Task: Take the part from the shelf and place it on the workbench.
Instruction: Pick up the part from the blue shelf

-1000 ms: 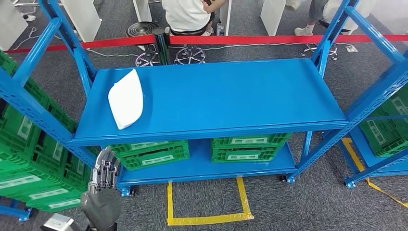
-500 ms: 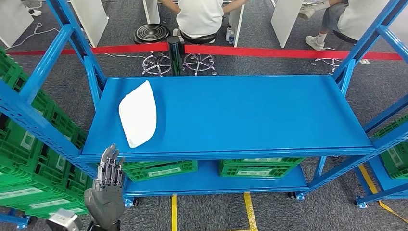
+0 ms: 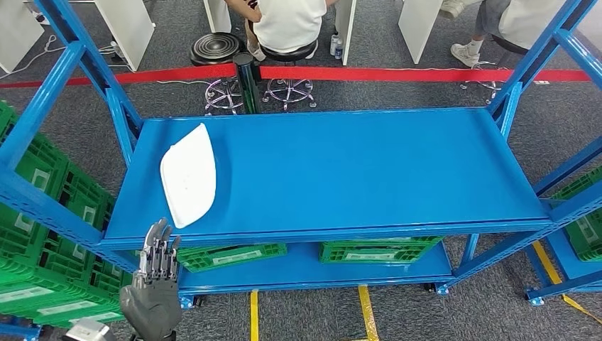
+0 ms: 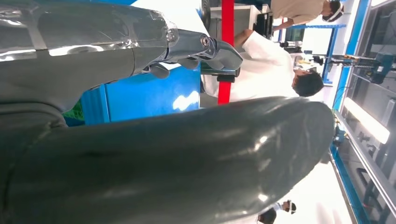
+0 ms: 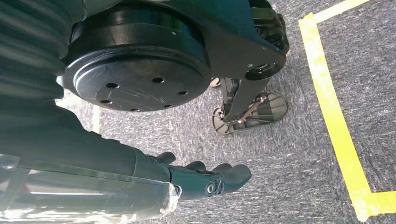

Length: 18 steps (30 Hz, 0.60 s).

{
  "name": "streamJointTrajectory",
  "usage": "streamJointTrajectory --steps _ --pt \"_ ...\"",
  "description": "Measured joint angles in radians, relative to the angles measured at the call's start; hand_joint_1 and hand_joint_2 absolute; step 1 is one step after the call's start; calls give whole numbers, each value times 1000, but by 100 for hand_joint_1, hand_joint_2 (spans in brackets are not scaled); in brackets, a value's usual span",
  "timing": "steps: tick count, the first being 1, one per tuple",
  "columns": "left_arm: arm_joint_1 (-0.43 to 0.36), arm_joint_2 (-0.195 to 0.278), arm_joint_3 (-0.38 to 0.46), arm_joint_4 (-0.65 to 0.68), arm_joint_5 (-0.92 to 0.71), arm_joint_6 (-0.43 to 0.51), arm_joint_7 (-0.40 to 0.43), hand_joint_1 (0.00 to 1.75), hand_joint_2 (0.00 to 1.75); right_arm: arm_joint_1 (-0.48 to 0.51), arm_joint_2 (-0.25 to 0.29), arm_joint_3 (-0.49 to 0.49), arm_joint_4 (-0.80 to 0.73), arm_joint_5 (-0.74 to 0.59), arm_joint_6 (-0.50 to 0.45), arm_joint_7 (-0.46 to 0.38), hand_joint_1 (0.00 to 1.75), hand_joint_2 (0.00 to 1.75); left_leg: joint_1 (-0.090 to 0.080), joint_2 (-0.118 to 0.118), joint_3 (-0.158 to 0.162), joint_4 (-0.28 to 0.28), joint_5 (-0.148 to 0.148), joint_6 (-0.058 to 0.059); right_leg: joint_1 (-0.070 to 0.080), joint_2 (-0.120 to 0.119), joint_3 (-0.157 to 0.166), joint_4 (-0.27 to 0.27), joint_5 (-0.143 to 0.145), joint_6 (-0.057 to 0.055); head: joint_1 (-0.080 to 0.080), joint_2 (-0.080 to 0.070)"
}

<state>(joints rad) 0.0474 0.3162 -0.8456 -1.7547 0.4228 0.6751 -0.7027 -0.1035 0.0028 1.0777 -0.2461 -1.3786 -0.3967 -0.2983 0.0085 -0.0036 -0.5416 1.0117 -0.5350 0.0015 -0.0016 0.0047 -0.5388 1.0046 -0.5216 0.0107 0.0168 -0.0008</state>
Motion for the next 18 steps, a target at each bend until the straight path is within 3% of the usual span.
streamJointTrajectory --steps 18 --pt "-30 -6 -5 11 -5 -41 0 0 0 0 -1 0 0 -15 3 -6 0 175 -1 -1 0 -1 0 -1 -2 0 7 -10 3 4 3 0"
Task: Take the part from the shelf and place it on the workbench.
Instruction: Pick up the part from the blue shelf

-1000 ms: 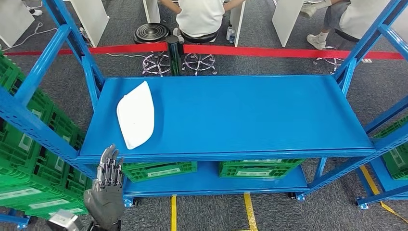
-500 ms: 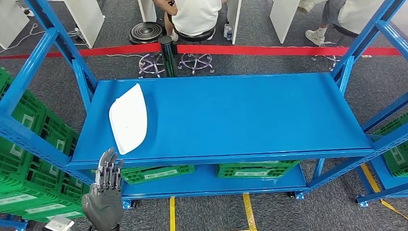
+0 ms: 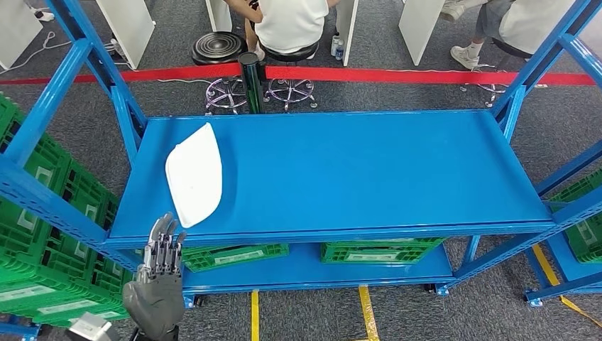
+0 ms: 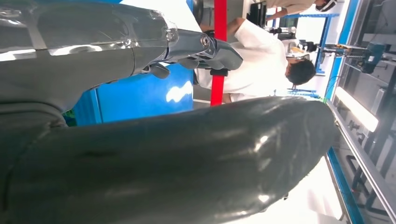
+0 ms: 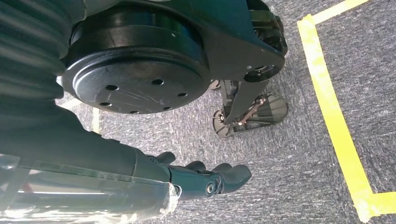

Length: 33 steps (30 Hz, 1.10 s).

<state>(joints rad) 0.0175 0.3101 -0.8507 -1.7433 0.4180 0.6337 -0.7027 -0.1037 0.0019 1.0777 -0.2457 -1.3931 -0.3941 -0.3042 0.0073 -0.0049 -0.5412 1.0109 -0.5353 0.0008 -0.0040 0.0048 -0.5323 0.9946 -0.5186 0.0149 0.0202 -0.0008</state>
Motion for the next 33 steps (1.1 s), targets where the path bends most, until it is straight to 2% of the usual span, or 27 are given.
streamJointTrajectory --steps 6,14,22,33 --pt "-8 -5 0 2 -6 -32 0 0 0 0 0 0 0 -6 0 -9 0 175 -4 -2 3 -13 5 1 -4 0 0 -11 4 4 1 0" --pt "-40 -41 0 21 -24 -92 0 0 0 0 -7 -1 0 -14 -3 -18 0 175 -4 -3 6 -20 5 1 -4 0 0 -12 2 3 -1 0" --pt "-50 -64 0 42 -29 -109 0 0 0 0 -14 -1 1 -20 -3 -33 0 175 -4 -3 7 -21 5 1 -4 0 2 -12 2 3 -1 0" --pt "-49 -70 0 50 -36 -123 0 0 0 0 -13 -1 0 6 -1 -33 0 175 -5 -2 14 -21 5 1 -5 0 12 -16 2 3 0 0"
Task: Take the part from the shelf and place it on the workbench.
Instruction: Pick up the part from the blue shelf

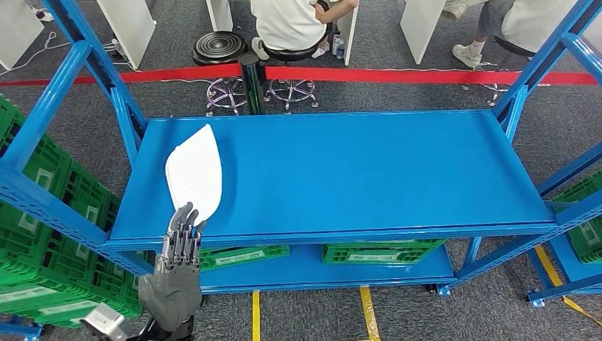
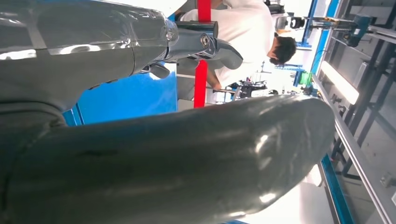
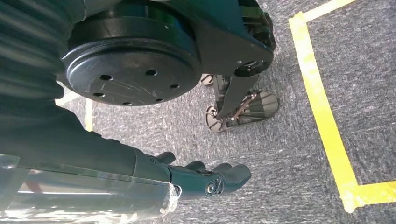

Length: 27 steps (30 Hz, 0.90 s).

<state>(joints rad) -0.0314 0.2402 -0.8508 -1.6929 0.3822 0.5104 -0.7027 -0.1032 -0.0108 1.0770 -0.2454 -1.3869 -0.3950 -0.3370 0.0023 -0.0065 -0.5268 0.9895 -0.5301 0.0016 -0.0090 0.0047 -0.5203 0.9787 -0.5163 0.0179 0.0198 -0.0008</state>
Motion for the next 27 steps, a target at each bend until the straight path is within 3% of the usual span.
streamJointTrajectory --steps 12,18,27 --pt "59 16 23 -27 13 32 0 0 0 -3 24 1 -1 25 -9 31 0 175 0 5 4 0 0 0 0 0 3 -1 0 0 0 0" --pt "72 35 22 -57 -8 130 21 0 0 -3 32 9 -1 37 -3 95 0 175 0 6 4 0 0 0 0 1 4 -1 1 1 0 0" --pt "75 58 19 -97 -15 165 27 0 0 -4 36 25 -1 25 0 99 0 175 0 6 5 0 0 0 0 1 4 -1 1 1 0 0"
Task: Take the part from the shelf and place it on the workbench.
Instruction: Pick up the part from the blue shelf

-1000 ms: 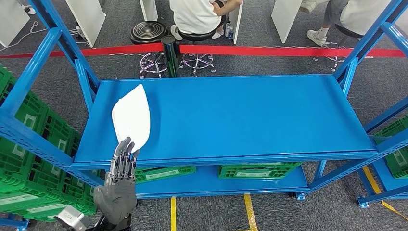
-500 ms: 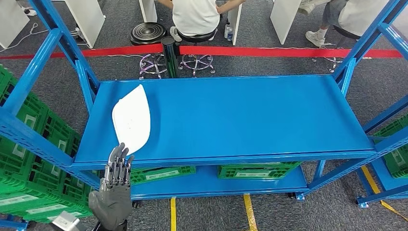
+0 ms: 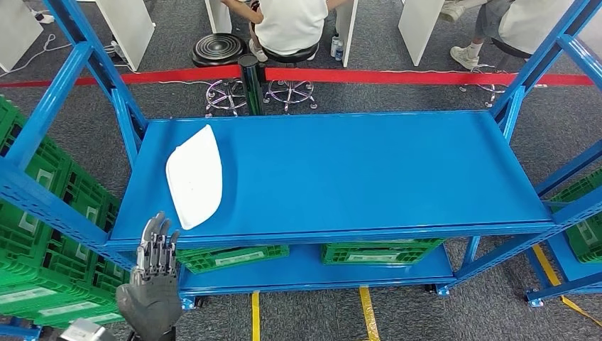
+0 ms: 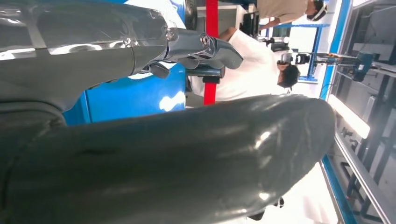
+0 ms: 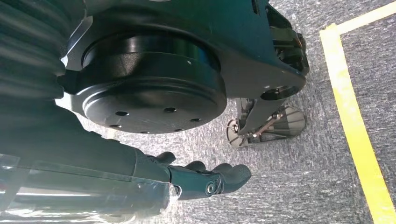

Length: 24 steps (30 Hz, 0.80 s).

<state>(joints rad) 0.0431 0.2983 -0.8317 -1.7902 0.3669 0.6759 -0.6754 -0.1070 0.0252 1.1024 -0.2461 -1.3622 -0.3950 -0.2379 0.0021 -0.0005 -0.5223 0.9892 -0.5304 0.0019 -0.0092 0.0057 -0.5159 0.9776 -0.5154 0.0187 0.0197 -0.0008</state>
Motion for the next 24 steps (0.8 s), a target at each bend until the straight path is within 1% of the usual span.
streamJointTrajectory --steps 3,8,13,24 --pt "0 8 0 -14 0 8 6 0 0 0 0 0 0 -1 -3 -11 0 175 0 0 0 0 0 0 0 0 0 0 0 0 0 0" --pt "-8 16 -1 -29 15 2 10 0 0 0 0 0 0 -11 -25 13 0 175 0 -1 0 0 0 0 0 0 0 0 0 0 0 0" --pt "-17 17 -1 -30 42 -27 -6 0 0 -1 0 0 0 0 -26 12 0 175 0 -3 0 0 0 0 0 0 0 0 0 0 0 0" --pt "-28 17 -1 -30 46 -30 -10 0 0 -2 1 0 0 2 -27 7 0 175 0 -5 1 0 0 0 0 0 1 0 0 0 0 0"
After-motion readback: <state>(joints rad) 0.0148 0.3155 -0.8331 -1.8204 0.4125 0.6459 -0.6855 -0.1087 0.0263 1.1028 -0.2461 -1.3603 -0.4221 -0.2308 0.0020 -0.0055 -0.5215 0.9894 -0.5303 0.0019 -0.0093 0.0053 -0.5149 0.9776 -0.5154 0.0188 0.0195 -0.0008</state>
